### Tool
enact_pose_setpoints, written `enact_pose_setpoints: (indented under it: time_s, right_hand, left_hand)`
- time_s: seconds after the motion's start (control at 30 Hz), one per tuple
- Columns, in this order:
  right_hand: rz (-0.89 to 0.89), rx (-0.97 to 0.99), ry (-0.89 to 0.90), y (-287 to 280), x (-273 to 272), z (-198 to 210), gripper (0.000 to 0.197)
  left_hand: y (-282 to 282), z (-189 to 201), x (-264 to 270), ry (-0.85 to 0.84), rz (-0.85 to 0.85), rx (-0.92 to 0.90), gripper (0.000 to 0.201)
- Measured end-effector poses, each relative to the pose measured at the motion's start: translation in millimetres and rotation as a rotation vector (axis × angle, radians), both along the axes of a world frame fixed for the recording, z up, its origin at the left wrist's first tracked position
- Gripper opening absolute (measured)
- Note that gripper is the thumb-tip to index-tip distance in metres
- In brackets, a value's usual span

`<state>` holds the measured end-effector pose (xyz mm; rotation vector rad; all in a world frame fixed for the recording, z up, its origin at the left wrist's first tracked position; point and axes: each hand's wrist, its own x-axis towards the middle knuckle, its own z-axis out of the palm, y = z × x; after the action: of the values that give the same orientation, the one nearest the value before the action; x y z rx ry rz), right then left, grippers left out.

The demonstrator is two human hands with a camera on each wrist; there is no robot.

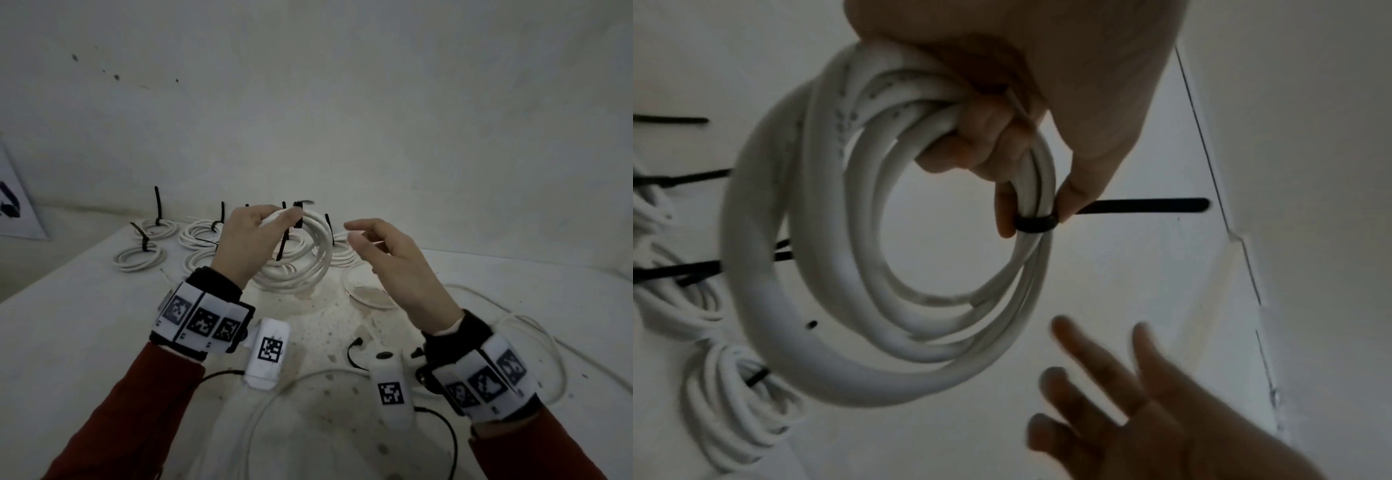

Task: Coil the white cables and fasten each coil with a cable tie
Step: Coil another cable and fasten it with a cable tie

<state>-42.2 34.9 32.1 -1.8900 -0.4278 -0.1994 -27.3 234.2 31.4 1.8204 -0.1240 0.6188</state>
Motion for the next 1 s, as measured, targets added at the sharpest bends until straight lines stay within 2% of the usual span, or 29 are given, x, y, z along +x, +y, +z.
enact_pose_setpoints:
  time_s: [0.07,0.13,0.23,0.37,0.5,0.6,0.73,0.83,1.0]
  right_hand:
    - [0.052,-0.053,0.103,-2.9,2.4,-0.9,0.035]
    - [0.150,-0.089,0.213,-1.3,1.3,-5.7,0.046]
    - [0.207,0.039,0.313,0.5,3.1,-15.2,0.042]
    - [0.116,0.165,0.334,-5.3,10.6,-22.8,0.028]
    - [0.078,0.287,0.434,-15.8,19.2,-28.6,0.029]
    - [0.034,0.346,0.476,-21.9,26.2,-34.5,0.028]
    - [-0.091,0.497,0.542,-36.6,46.2,-40.7,0.023]
    - [-0.169,0.593,0.558,-51.8,65.2,-37.7,0.017]
    - [-0.247,0.592,0.561,-72.4,108.7,-35.8,0.017]
  left_hand:
    - [-4.3,1.0,-0.7,0.063,-0.055,-0.052,0.043]
    - [-11.9,-0.3,-0.1,0.144,-0.132,-0.123,0.040]
    - [-19.5,-4.2,2.3,0.256,-0.221,-0.206,0.035]
    - [-22.5,-10.6,9.4,0.318,-0.317,-0.288,0.034]
    - [-29.4,-14.5,17.3,0.372,-0.354,-0.426,0.026]
    - [-35.1,-21.9,22.8,0.452,-0.326,-0.412,0.021]
    - [-44.0,-33.5,30.0,0.560,-0.379,-0.399,0.025]
    - [-57.3,-37.8,46.0,0.542,-0.416,-0.433,0.030]
    - [-92.6,-46.5,104.1,0.553,-0.357,-0.409,0.026]
